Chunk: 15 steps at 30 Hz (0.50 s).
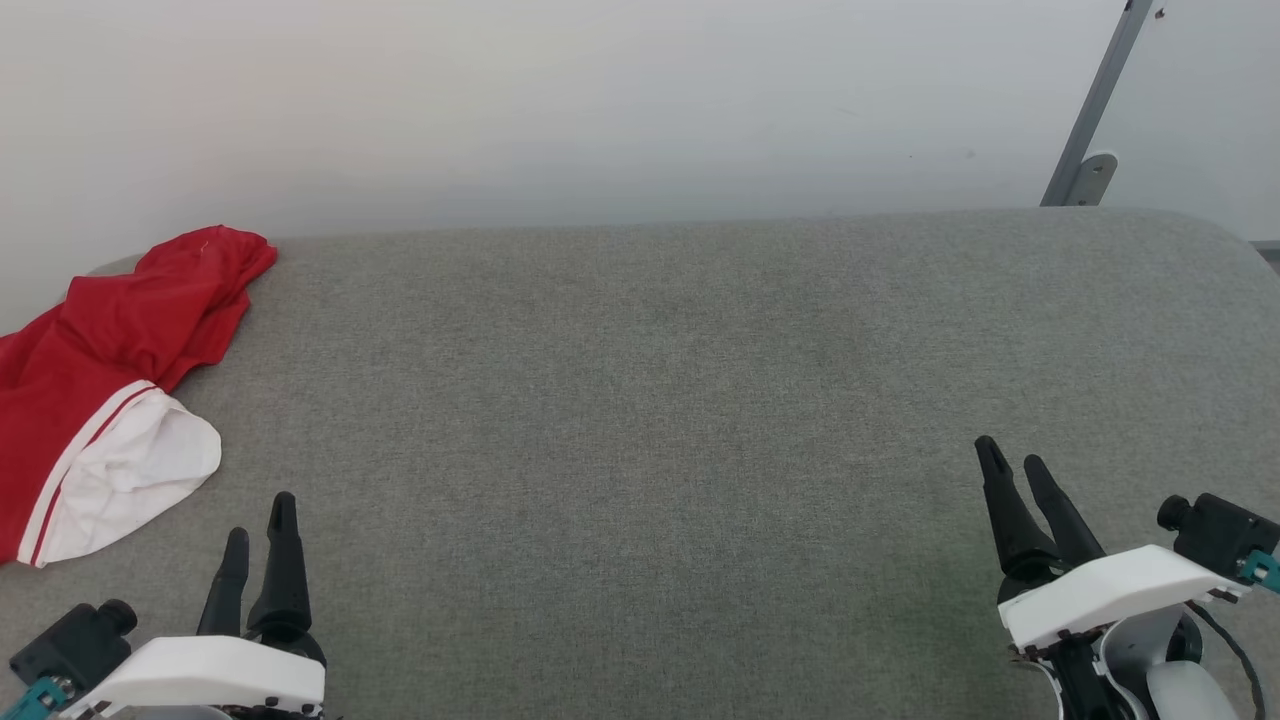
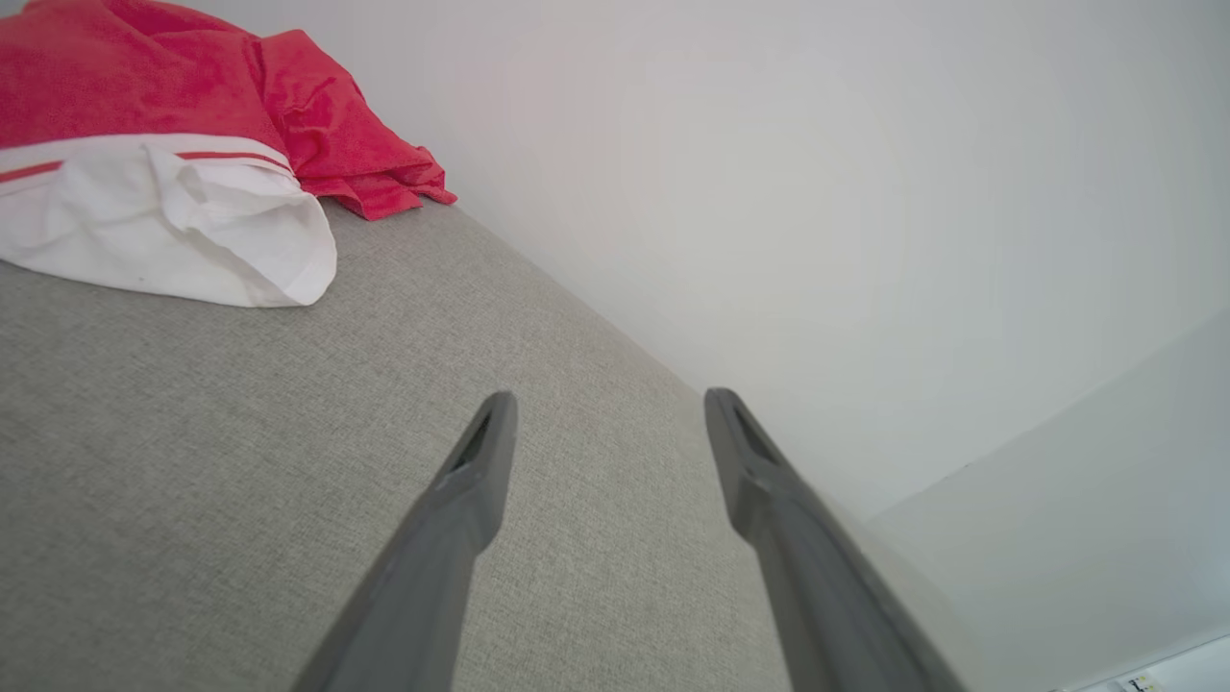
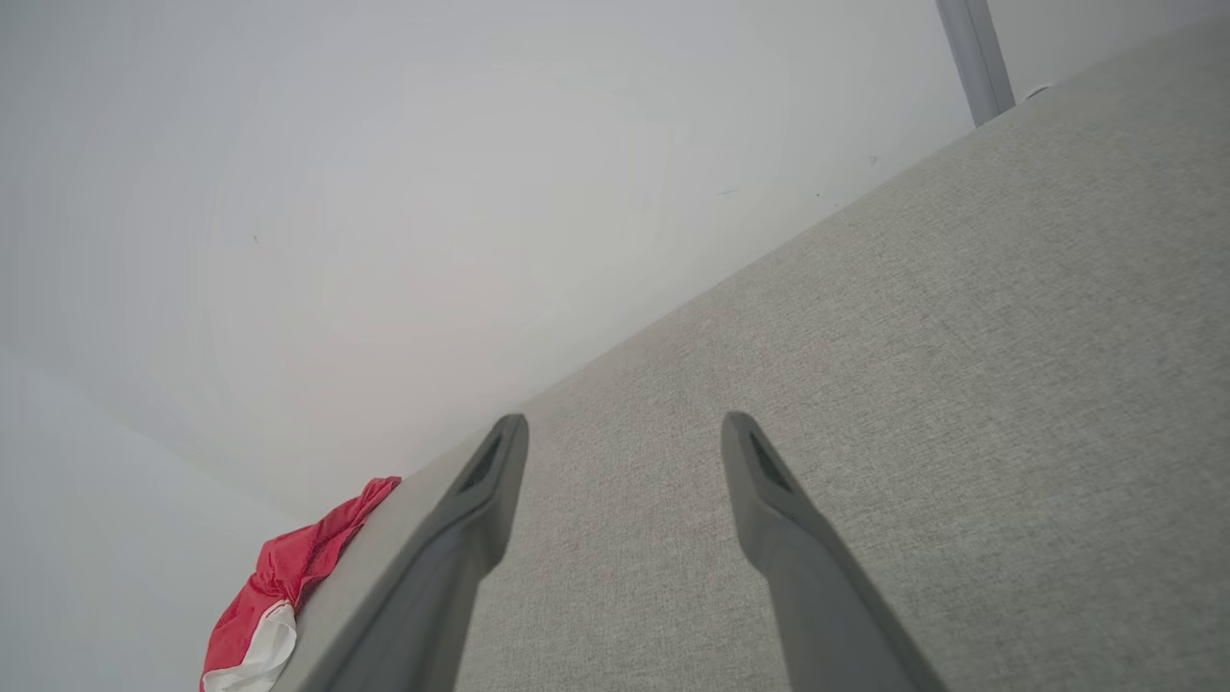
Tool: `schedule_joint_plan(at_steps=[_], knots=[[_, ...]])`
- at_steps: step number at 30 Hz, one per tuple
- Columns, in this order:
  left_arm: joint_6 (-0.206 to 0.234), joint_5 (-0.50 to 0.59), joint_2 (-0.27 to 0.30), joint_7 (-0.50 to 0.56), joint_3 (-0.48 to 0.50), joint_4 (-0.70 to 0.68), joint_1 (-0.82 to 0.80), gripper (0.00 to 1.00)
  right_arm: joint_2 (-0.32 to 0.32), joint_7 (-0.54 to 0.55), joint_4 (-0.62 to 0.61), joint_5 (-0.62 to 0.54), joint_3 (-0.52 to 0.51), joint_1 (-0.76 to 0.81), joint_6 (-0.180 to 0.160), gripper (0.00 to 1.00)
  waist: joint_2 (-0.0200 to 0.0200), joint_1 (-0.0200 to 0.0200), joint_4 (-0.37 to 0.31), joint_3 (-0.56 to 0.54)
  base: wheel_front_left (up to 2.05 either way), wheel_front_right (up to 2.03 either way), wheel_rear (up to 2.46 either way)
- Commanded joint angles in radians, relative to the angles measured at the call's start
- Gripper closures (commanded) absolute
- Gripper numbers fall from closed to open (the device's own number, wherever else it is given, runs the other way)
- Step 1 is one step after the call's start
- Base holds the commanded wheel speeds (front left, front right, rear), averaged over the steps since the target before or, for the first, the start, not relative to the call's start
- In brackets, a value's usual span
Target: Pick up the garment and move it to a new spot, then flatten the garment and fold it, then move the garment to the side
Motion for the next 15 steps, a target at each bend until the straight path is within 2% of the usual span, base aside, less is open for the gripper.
schedule_joint_plan(at_steps=[1, 15], knots=[[-0.004, 0.031, 0.009, -0.009, 0.000, -0.015, -0.002, 0.00, -0.007, -0.009, -0.016, -0.029, 0.005, -0.023, 0.000, 0.00, -0.0001, 0.0000, 0.000, 0.000, 0.00, 0.00, 0.00], [-0.016, 0.169, 0.010, -0.046, -0.003, -0.030, 0.017, 0.00, -0.017, -0.039, -0.025, -0.166, 0.016, -0.023, 0.000, 0.00, -0.0001, 0.0000, 0.000, 0.000, 0.00, 0.00, 0.00]])
